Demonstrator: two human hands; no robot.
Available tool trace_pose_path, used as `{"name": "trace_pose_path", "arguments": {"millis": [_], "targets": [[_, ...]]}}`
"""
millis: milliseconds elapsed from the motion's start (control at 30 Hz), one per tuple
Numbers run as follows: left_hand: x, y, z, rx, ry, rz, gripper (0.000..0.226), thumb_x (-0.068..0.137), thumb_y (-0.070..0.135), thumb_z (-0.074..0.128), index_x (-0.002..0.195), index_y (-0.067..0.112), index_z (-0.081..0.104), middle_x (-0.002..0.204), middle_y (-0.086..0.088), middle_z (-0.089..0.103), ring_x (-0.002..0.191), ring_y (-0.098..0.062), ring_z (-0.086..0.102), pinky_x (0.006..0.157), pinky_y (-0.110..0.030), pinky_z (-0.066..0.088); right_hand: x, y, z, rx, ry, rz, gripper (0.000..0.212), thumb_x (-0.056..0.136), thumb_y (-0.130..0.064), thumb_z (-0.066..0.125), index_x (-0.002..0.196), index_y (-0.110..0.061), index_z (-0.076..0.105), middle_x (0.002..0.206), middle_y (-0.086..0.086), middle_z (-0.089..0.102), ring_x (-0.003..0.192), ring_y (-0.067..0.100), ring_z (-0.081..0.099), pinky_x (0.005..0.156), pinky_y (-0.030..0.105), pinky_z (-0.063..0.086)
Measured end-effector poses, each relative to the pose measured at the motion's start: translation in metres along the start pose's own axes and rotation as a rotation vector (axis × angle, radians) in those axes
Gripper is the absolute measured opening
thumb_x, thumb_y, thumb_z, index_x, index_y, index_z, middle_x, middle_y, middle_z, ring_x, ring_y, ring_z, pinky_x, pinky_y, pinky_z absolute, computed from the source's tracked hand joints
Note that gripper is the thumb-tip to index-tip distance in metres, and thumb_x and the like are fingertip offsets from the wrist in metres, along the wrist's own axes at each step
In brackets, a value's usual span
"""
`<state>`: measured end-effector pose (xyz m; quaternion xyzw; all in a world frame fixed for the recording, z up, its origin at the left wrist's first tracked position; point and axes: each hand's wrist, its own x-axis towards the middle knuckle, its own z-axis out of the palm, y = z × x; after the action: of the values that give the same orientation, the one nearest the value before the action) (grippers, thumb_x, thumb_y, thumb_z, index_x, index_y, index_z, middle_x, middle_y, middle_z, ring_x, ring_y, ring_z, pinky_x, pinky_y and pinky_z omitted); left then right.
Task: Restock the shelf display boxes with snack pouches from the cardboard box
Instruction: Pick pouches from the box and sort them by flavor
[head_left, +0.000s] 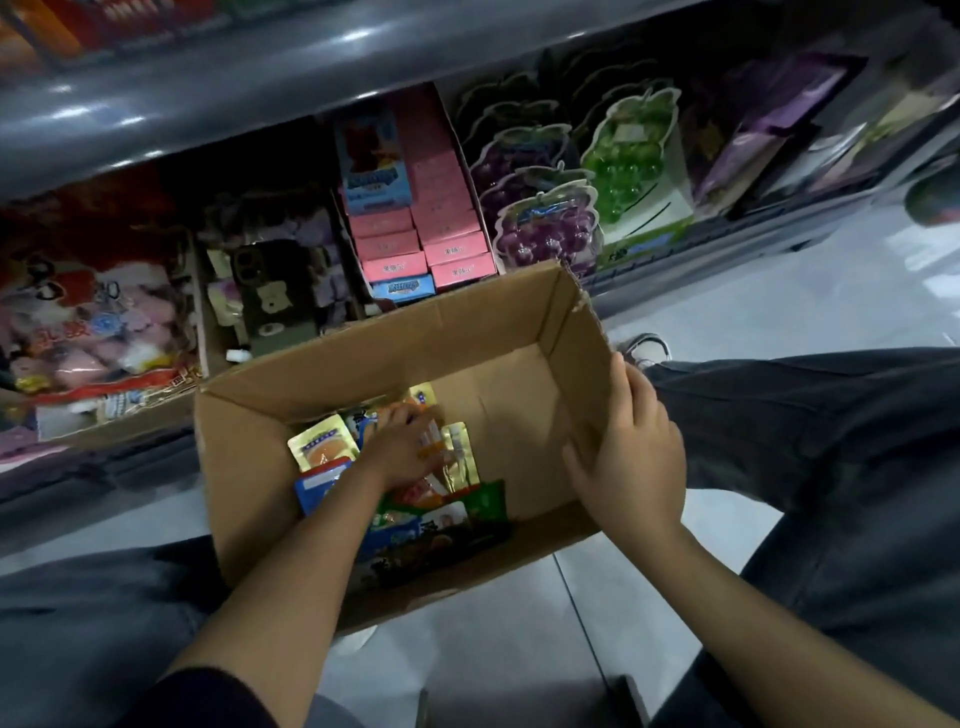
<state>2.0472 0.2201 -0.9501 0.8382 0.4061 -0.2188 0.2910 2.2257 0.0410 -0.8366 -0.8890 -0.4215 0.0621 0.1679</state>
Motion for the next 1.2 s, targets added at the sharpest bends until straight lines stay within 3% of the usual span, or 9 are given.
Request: {"name": "trace_pose_path", "arguments": {"millis": [100, 200, 333, 533, 633, 833, 1000, 1067, 1200], "targets": [[0.005, 0.001, -0.004, 0.000, 0.014, 0.011, 0.075, 0.078, 0.071, 0.052, 0.141, 0.033, 0.039, 0.152, -0.003, 0.017, 0.141, -0.026, 0.006, 0.112, -0.042, 0.011, 0.001, -0.001, 0.001, -0.008, -0.011, 0.011, 0.092, 0.067, -0.028, 0.079, 0.143, -0.006, 0.032, 0.138, 0.016, 0.047, 0.109, 0.036, 0.055, 0.084, 0.044, 0.050], [0.010, -0.002, -0.009, 0.025, -0.025, 0.001, 0.069, 0.083, 0.058, 0.060, 0.143, 0.038, 0.033, 0.158, 0.003, 0.000, 0.144, -0.031, -0.002, 0.113, -0.047, 0.012, 0.001, -0.001, 0.003, -0.036, -0.017, -0.001, 0.095, 0.065, -0.029, 0.081, 0.143, -0.004, 0.033, 0.138, 0.017, 0.047, 0.109, 0.036, 0.056, 0.084, 0.045, 0.050], [0.013, -0.005, -0.011, 0.005, -0.073, 0.042, 0.088, 0.074, 0.043, 0.076, 0.146, 0.035, 0.027, 0.153, -0.002, 0.013, 0.141, -0.030, 0.014, 0.110, -0.043, 0.027, 0.001, -0.001, 0.004, -0.015, 0.001, 0.017, 0.094, 0.065, -0.029, 0.082, 0.142, -0.005, 0.035, 0.137, 0.016, 0.048, 0.108, 0.037, 0.057, 0.085, 0.047, 0.050], [0.021, -0.002, -0.009, -0.017, -0.199, 0.010, 0.095, 0.070, 0.037, 0.082, 0.148, 0.025, 0.029, 0.153, -0.006, 0.027, 0.141, -0.029, 0.019, 0.110, -0.038, 0.026, 0.000, 0.000, 0.005, -0.028, -0.006, 0.017, 0.093, 0.065, -0.028, 0.081, 0.142, -0.004, 0.035, 0.136, 0.017, 0.049, 0.108, 0.037, 0.057, 0.083, 0.046, 0.051], [0.025, -0.006, -0.012, 0.004, -0.222, -0.030, 0.089, 0.067, 0.044, 0.081, 0.144, 0.028, 0.039, 0.151, -0.005, 0.033, 0.139, -0.028, 0.028, 0.111, -0.042, 0.029, 0.001, -0.001, 0.004, -0.024, -0.005, 0.023, 0.093, 0.064, -0.028, 0.081, 0.142, -0.005, 0.035, 0.137, 0.017, 0.048, 0.109, 0.038, 0.055, 0.085, 0.047, 0.050], [0.020, -0.006, -0.015, -0.254, -0.235, -0.131, 0.070, 0.068, 0.032, 0.084, 0.130, 0.011, 0.057, 0.136, -0.006, 0.054, 0.122, -0.027, 0.051, 0.091, -0.034, 0.043, 0.001, -0.002, 0.004, -0.013, 0.007, 0.027, 0.092, 0.066, -0.030, 0.081, 0.142, -0.005, 0.036, 0.135, 0.017, 0.050, 0.109, 0.038, 0.056, 0.085, 0.047, 0.050], [0.014, 0.008, -0.024, -0.521, -0.113, -0.152, 0.038, 0.072, 0.027, 0.081, 0.106, 0.015, 0.069, 0.126, -0.004, 0.062, 0.115, -0.025, 0.056, 0.088, -0.032, 0.045, 0.001, 0.001, 0.004, -0.001, 0.016, 0.010, 0.087, 0.073, -0.039, 0.074, 0.143, -0.007, 0.033, 0.135, 0.015, 0.049, 0.109, 0.036, 0.056, 0.083, 0.045, 0.050], [0.010, 0.021, -0.030, -0.592, -0.015, -0.122, 0.040, 0.072, 0.027, 0.082, 0.107, 0.013, 0.069, 0.119, -0.005, 0.065, 0.111, -0.025, 0.058, 0.089, -0.036, 0.047, 0.001, 0.002, 0.005, 0.003, 0.017, 0.001, 0.086, 0.075, -0.043, 0.072, 0.143, -0.006, 0.033, 0.135, 0.015, 0.049, 0.109, 0.035, 0.056, 0.082, 0.045, 0.050], [-0.003, 0.047, -0.051, -0.706, 0.208, -0.074, 0.020, 0.077, 0.018, 0.078, 0.091, 0.015, 0.064, 0.085, 0.003, 0.068, 0.076, -0.012, 0.063, 0.074, -0.033, 0.051, 0.002, 0.002, 0.004, 0.015, 0.019, -0.002, 0.083, 0.079, -0.048, 0.066, 0.143, -0.006, 0.033, 0.135, 0.015, 0.049, 0.112, 0.035, 0.054, 0.084, 0.046, 0.049]]}}
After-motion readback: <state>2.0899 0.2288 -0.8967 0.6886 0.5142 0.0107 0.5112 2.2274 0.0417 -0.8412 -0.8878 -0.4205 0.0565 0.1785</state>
